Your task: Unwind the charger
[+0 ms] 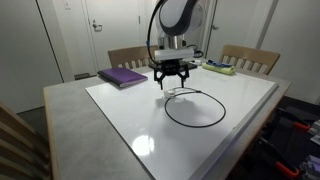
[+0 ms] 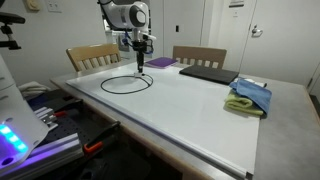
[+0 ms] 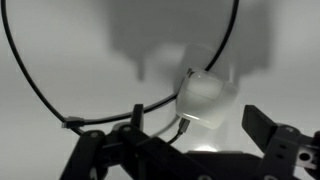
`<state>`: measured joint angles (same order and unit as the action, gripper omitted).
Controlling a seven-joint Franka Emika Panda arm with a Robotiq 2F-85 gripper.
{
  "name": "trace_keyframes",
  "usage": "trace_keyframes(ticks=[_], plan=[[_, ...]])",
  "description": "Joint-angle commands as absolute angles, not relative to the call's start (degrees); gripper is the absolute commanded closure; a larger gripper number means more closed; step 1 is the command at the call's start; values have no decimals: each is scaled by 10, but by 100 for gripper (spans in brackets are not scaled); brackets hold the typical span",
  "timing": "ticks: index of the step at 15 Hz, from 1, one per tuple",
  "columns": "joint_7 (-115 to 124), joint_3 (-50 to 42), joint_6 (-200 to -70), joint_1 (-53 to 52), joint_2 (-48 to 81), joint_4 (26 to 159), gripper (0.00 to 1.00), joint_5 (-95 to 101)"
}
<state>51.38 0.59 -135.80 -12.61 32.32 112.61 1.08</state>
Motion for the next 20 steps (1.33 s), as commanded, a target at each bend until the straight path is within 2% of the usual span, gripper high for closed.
trace_keyframes(ticks=[1,12,13,14,16,20], plan=[[516,2,-1364,-129,332,1124,0,-6],[546,0,-1371,-131,350,1115,0,-14],[547,2,-1372,-130,351,1113,2,-15],[547,3,-1373,-129,352,1112,26,-15],[543,3,-1371,-129,351,1110,30,-12],[541,1,-1359,-132,345,1107,58,-4]])
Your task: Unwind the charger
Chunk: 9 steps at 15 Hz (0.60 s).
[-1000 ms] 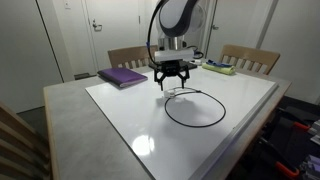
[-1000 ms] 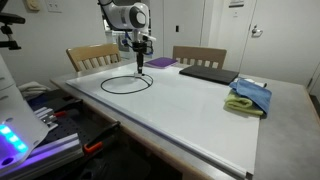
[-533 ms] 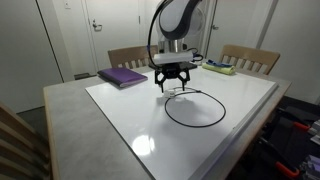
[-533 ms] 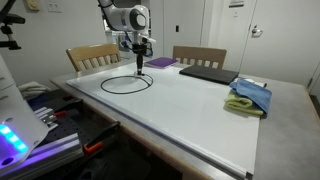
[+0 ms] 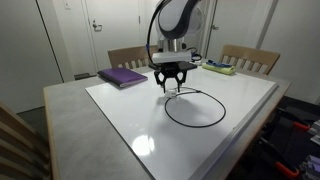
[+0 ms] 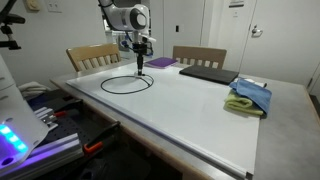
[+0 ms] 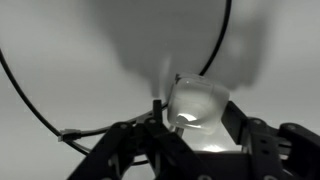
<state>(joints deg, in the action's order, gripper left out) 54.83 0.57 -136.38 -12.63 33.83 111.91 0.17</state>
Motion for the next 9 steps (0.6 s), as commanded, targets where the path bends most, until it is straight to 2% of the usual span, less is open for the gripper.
trace_keyframes(ticks=[1,2,9], plan=[[541,0,-1358,-132,344,1108,65,-2],[542,-2,-1357,-133,341,1109,72,0],[561,-14,-1308,-128,318,1095,72,-5]])
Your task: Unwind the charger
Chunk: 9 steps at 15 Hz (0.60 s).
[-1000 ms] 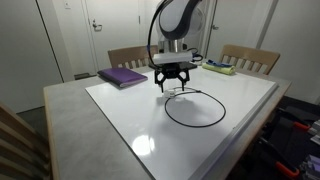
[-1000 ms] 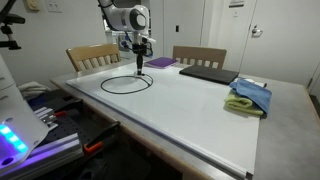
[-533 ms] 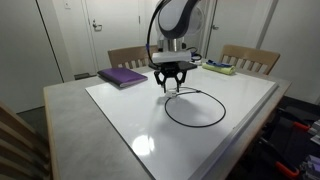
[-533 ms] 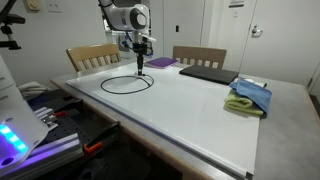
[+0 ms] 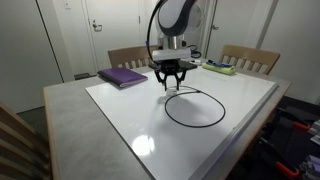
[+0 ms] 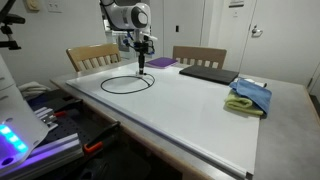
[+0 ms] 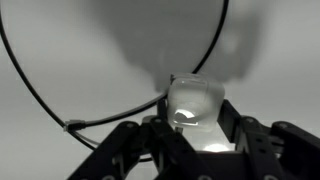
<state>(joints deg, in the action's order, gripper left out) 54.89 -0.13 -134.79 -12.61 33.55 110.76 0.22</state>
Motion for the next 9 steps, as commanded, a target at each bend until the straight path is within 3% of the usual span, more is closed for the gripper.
trace_keyframes(ticks=[1,5,6,9], plan=[[579,-20,-1304,-127,311,1094,72,-8],[601,-24,-1312,-119,313,1090,72,-3],[600,-24,-1310,-116,308,1090,47,-4],[600,-24,-1310,-118,310,1090,47,-4]])
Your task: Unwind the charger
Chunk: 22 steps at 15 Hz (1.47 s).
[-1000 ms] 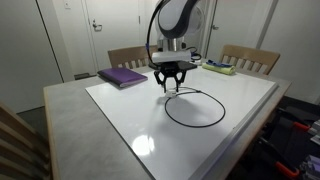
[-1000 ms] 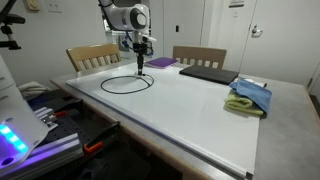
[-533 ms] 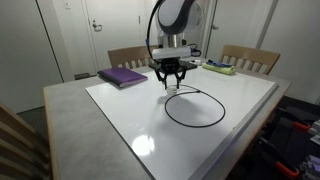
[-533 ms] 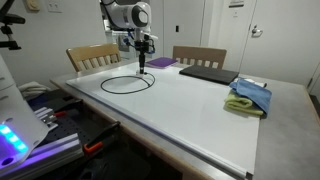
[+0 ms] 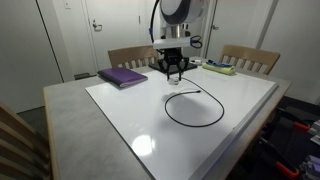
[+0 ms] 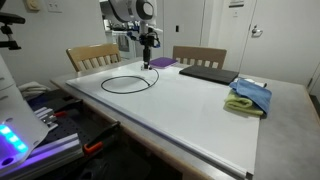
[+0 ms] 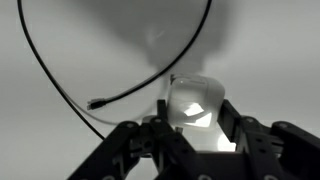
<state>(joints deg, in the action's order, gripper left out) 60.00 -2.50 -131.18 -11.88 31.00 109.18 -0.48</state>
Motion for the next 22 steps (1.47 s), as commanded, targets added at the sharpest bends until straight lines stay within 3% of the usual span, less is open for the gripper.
trace_keyframes(ticks=[1,2,8,22], plan=[[601,-23,-1310,-119,311,1090,47,-4],[623,-32,-1313,-129,313,1089,72,6],[845,-94,-1342,-156,320,1090,72,85],[1219,-165,-1391,-89,287,1183,72,90]])
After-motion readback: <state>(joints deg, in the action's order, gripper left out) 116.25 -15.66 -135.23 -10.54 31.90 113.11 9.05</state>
